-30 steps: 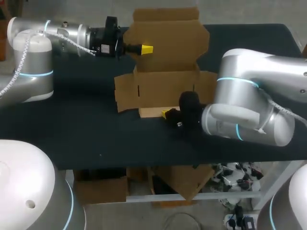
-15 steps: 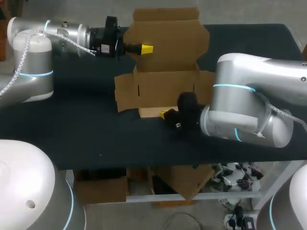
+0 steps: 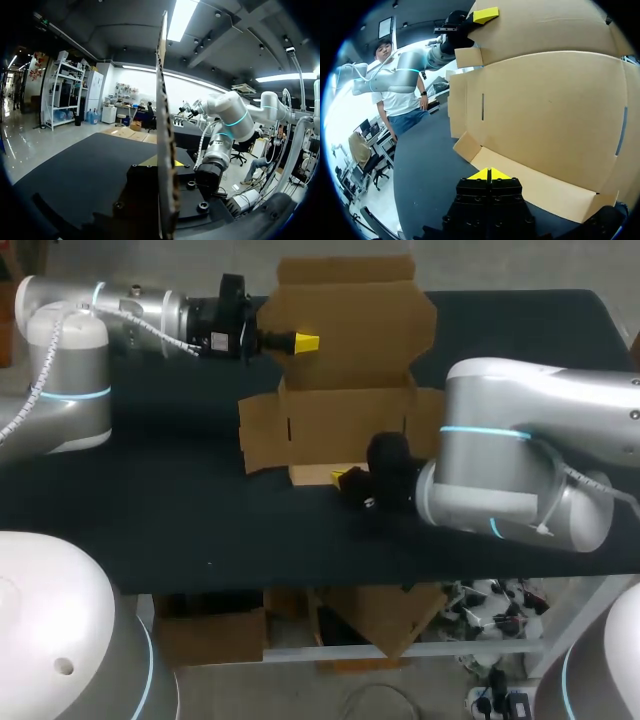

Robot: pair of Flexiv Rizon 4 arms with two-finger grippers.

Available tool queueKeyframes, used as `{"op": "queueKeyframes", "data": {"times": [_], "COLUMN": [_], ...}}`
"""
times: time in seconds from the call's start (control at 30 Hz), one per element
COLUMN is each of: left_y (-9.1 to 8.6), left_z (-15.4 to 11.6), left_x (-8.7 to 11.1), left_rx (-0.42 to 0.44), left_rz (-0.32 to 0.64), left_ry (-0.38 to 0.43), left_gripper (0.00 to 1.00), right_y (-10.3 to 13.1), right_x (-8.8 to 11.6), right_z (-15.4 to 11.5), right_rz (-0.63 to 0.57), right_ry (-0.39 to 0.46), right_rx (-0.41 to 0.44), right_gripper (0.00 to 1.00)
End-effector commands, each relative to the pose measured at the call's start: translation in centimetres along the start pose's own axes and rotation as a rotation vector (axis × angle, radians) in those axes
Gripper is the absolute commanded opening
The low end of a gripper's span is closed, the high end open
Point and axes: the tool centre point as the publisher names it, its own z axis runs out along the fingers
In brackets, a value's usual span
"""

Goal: Assemble the packaging by folding the flat box into shape, placing the metal phone stand inside, and closing the box properly

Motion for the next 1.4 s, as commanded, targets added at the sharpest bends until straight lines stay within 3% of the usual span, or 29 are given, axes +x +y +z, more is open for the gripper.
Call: {"op": "queueKeyframes", "data": {"times": [0.03,0.5,1.4], "left_y": [0.1,0.1,0.1], "left_z": [-0.1,-0.1,-0.1], "left_x": [-0.1,-0.1,-0.1], "left_rx": [0.001,0.001,0.001], "left_rz": [0.000,0.000,0.000], "left_ry": [0.005,0.005,0.005], "left_gripper": [0.00,0.00,0.00], "right_y": [-0.4,-0.3,-1.1], "right_x": [0.0,-0.7,-1.3], "right_z": [0.9,1.5,1.7], "right_rz": [0.010,0.044,0.073], "right_ry": [-0.189,-0.340,-0.348], "right_rx": [-0.002,-0.034,-0.010], "right_gripper": [0.00,0.00,0.00]}}
